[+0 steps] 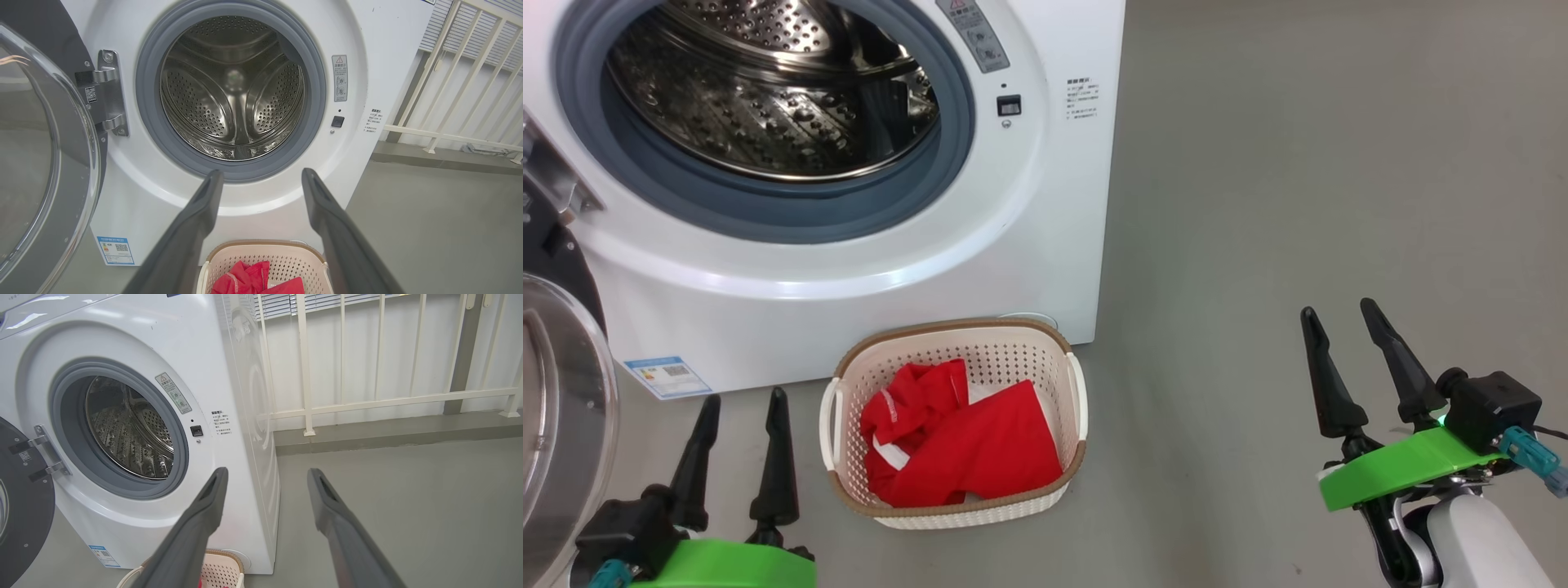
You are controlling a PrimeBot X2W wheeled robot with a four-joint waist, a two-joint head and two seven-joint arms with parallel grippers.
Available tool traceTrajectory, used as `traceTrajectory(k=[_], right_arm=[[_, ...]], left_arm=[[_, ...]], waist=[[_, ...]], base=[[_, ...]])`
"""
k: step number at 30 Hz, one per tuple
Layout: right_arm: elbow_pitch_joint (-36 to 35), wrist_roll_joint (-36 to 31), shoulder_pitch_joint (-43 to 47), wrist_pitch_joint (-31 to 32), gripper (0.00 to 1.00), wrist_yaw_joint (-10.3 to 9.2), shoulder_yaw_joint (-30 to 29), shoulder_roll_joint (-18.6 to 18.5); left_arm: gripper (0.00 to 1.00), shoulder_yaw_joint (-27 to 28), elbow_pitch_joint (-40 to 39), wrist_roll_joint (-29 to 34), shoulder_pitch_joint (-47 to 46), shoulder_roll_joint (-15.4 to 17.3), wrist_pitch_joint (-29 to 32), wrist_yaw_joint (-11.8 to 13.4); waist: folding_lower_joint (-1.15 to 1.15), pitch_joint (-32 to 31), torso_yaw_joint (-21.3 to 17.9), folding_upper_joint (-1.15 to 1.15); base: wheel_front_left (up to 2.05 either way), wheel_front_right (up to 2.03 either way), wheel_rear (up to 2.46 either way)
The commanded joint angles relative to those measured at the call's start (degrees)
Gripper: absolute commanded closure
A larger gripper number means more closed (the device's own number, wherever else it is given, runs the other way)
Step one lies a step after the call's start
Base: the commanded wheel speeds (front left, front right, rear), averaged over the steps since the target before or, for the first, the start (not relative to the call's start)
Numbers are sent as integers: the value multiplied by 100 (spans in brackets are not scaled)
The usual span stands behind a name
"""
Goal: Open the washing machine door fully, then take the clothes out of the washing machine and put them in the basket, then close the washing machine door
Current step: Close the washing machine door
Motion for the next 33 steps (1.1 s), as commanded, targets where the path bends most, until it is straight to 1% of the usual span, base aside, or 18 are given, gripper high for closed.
traceTrajectory(k=[1, 7, 12, 20, 27, 33], right_arm=[[-170, 13, -53, -37, 0, 37, 90, -15], [-209, 37, -33, -37, 0, 37, 94, -74], [-233, 20, 17, -37, 0, 37, 106, -110], [-238, 0, 41, -37, 0, 37, 196, -137], [-205, -51, 84, -37, 0, 37, 239, -111], [-210, -74, 136, -37, 0, 37, 294, -66]], left_arm=[[0, 179, -197, -51, -8, 83, -53, -26], [0, 162, -215, -72, -43, 83, -53, -6], [0, 108, -246, -75, -40, 83, -53, 69], [0, 49, -439, -19, 25, 83, -53, 229], [0, -117, -705, -42, 195, 83, -53, 402], [0, -154, -778, 16, 330, 83, -54, 504]], waist=[[0, 13, 22, 0], [0, 69, 154, 0], [0, 56, 414, 0], [0, -19, 1051, 0], [0, -159, 1633, 0], [0, -289, 2021, 0]], base=[[0, 0, 0], [0, 0, 0], [0, 0, 0], [0, 0, 0], [0, 0, 0], [0, 0, 0]])
